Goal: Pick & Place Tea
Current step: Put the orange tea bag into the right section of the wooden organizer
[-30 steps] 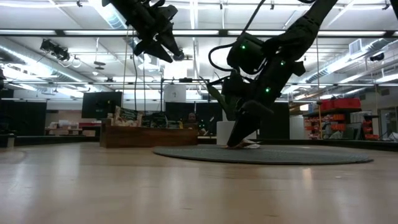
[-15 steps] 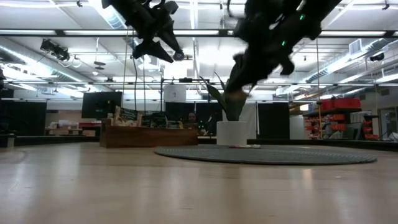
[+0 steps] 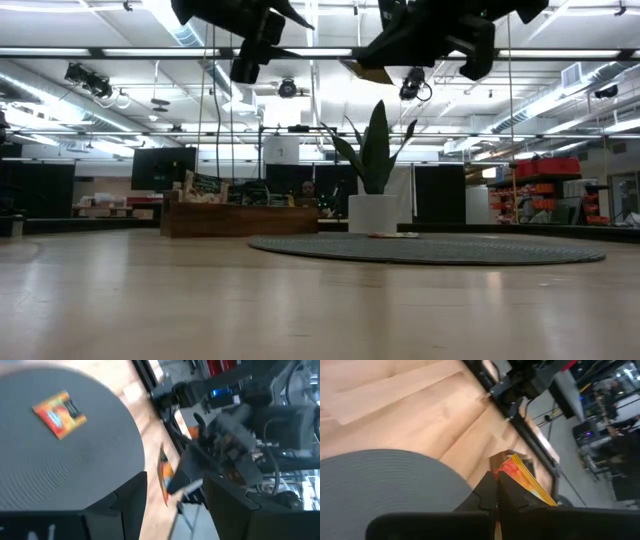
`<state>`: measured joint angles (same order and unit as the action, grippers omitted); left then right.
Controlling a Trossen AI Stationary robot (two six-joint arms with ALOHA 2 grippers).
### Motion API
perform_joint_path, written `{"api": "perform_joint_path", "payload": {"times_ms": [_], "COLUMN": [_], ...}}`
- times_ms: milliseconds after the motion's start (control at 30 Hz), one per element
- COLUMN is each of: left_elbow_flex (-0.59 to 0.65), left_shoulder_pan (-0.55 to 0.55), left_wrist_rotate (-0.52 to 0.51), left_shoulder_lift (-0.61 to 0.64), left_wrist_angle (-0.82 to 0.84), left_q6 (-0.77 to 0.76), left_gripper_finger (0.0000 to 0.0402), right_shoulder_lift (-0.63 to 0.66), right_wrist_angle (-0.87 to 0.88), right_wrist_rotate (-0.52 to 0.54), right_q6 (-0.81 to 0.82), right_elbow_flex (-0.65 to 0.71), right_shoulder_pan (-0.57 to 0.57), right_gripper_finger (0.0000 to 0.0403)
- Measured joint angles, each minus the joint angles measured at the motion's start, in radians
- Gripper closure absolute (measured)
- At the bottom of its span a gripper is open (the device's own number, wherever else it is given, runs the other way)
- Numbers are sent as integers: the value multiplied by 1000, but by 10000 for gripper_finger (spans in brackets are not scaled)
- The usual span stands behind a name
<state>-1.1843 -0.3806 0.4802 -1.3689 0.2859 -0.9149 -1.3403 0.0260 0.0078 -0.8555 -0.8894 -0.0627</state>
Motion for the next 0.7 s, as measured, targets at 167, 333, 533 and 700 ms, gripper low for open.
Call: {"api": "perform_joint_path", "payload": {"times_ms": [167,333,533,700], "left_elbow_flex": [1,0,0,0], "left_shoulder_pan": [45,100,125,140], "left_wrist_rotate": [9,4,5,3], "left_shoulder_lift": [-35,-109,-168,-193], "left_wrist_angle": [-1,-88,-184,-231], "left_q6": [-75,-153,-202,-208], "left_gripper_finger": [202,202,202,202], "right_shoulder_lift": [0,0,0,0], "right_wrist_angle": [-58,-78,-76,-79], "right_wrist_rotate": [47,46,47,48], "right_q6": [-42,-44,-44,-44], "right_elbow_flex": [0,0,0,0], "right_shoulder_pan": [0,0,0,0], "right_gripper_finger": [403,403,403,403]}}
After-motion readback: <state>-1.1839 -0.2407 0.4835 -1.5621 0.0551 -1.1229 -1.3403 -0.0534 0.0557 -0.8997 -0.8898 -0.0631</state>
